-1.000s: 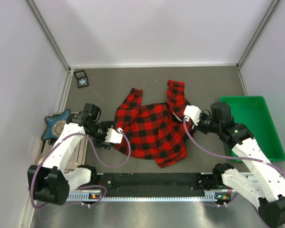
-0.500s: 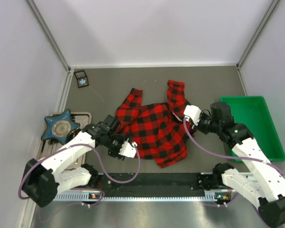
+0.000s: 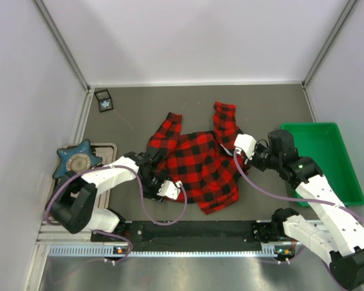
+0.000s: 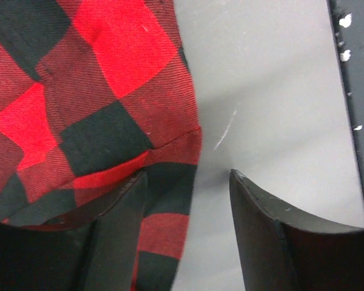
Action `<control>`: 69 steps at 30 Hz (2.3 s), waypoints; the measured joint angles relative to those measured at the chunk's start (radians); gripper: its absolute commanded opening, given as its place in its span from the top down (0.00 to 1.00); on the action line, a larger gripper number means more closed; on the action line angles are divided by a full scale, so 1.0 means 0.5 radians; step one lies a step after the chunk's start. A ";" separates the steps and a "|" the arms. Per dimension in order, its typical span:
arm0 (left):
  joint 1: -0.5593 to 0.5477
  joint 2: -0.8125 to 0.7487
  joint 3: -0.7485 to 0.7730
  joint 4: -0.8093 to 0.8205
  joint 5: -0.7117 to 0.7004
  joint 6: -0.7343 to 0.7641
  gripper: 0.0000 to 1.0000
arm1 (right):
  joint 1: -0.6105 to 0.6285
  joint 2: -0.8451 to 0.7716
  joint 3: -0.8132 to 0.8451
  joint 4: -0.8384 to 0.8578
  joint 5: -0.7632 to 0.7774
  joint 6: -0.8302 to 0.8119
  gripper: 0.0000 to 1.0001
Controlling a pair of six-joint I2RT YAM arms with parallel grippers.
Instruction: Pin the brooch onto the clothing
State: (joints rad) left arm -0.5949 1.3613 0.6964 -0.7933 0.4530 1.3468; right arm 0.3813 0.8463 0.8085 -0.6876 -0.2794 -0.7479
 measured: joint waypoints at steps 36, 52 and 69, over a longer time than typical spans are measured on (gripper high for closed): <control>0.652 -0.311 1.836 0.629 0.082 -2.142 1.00 | -0.021 0.500 1.719 0.261 0.365 0.478 1.00; 0.652 -0.653 2.406 0.866 0.296 -2.430 1.00 | -0.022 0.418 2.663 0.237 -0.131 0.513 1.00; 0.909 -1.167 2.235 0.650 0.603 -2.670 1.00 | -0.524 -0.200 2.196 0.194 -0.772 0.998 1.00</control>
State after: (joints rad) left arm -0.1402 0.7776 1.8137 -0.4683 0.7544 0.0116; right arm 0.1192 0.7464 1.9064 -0.5907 -0.6655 -0.2489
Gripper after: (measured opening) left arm 0.009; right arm 0.014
